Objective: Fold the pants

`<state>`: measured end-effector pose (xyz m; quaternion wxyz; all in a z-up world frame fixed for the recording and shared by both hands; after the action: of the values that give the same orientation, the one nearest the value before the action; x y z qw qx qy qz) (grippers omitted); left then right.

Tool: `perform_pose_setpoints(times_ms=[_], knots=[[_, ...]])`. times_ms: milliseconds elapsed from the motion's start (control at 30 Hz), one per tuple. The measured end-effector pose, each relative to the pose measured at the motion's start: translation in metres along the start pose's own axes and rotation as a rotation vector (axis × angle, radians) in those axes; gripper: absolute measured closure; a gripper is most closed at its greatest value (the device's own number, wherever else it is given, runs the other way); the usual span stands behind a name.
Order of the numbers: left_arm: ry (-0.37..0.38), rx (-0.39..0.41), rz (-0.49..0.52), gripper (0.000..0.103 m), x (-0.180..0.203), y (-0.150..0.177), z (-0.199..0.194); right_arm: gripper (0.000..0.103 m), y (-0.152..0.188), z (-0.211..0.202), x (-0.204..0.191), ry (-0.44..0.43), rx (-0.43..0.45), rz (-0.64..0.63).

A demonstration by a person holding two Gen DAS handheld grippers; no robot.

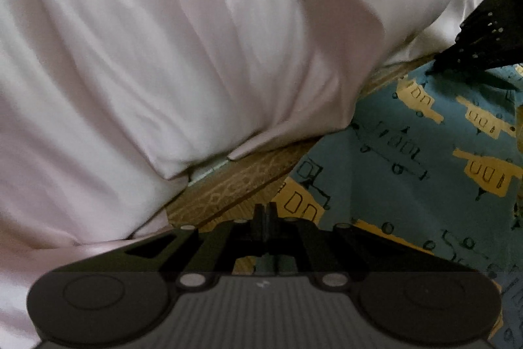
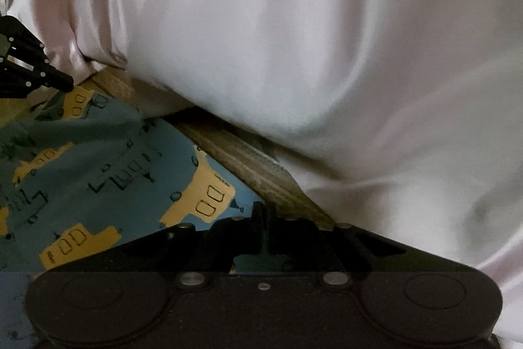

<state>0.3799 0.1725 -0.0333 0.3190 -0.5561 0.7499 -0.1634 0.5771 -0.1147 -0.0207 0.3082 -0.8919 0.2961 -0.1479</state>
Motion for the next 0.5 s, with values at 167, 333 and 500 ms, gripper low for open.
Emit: perform_pose_setpoints(times_ms=[167,333,500], knots=[[-0.027,0.037,0.003,0.103,0.006,-0.004,-0.015,0.103,0.006,-0.035,-0.022,0.028,0.065,-0.021],[-0.035,0.077,0.003,0.103,0.010,-0.002,-0.048,0.103,0.019,-0.075,-0.034,0.049,0.112,-0.044],[-0.028,0.112,0.029,0.103,0.025,0.009,-0.088,0.103,0.049,-0.124,-0.058,0.061,0.153,-0.070]])
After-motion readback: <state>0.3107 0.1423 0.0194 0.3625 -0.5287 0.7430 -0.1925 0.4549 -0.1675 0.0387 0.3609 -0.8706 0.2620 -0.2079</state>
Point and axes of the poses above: each gripper's, at about its wrist camera, not at the fingertips, and z roughly the way its jaws point, x to its right, y to its underside, the point moved 5 cm from there along z, roughly the way its jaws point, and after that the axes turned 3 degrees about -x, right-handed, at the moved point
